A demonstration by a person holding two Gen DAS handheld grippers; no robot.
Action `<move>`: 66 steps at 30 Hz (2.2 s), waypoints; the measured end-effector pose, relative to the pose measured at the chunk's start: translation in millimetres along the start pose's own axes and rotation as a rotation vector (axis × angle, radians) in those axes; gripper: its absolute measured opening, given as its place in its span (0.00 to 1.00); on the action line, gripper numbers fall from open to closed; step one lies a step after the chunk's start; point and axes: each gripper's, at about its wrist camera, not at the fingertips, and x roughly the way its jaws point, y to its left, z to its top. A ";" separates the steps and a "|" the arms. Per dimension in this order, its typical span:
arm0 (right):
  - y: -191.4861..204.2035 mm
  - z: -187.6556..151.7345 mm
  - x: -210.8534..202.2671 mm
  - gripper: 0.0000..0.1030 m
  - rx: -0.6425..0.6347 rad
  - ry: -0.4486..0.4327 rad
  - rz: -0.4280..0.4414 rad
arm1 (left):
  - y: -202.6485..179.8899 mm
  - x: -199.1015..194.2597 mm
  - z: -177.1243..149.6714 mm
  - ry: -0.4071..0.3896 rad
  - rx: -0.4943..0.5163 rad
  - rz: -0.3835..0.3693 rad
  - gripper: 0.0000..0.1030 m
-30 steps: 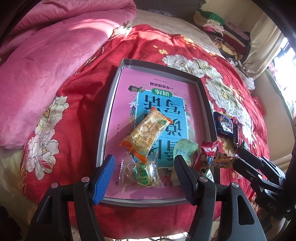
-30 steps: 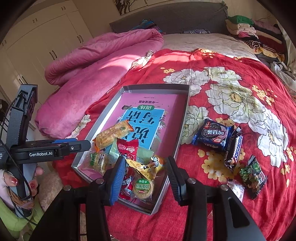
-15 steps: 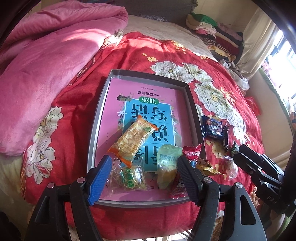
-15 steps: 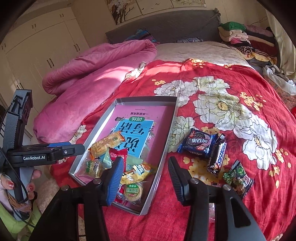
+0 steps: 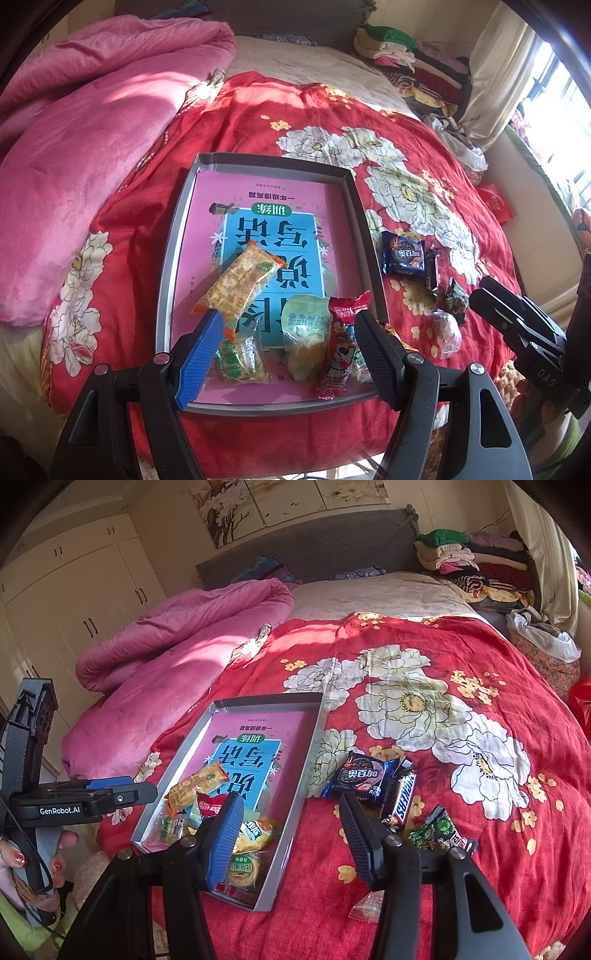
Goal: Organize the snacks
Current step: 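Withdraw both tools from the tray toward the remaining snacks on the bedspread, then grasp the blue biscuit pack with the left tool while the right tool grasps the clear candy bag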
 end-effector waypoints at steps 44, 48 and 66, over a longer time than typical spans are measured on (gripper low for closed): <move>-77.1 -41.9 -4.9 0.54 0.150 0.058 -0.073 | -105.9 50.4 12.0 0.100 0.193 -0.042 0.73; -75.2 -47.8 3.8 0.54 0.143 0.085 -0.067 | -114.0 61.6 18.4 0.114 0.194 -0.048 0.73; -78.7 -65.2 33.2 0.54 0.141 0.175 -0.075 | -151.8 149.1 60.9 0.214 0.211 -0.023 0.73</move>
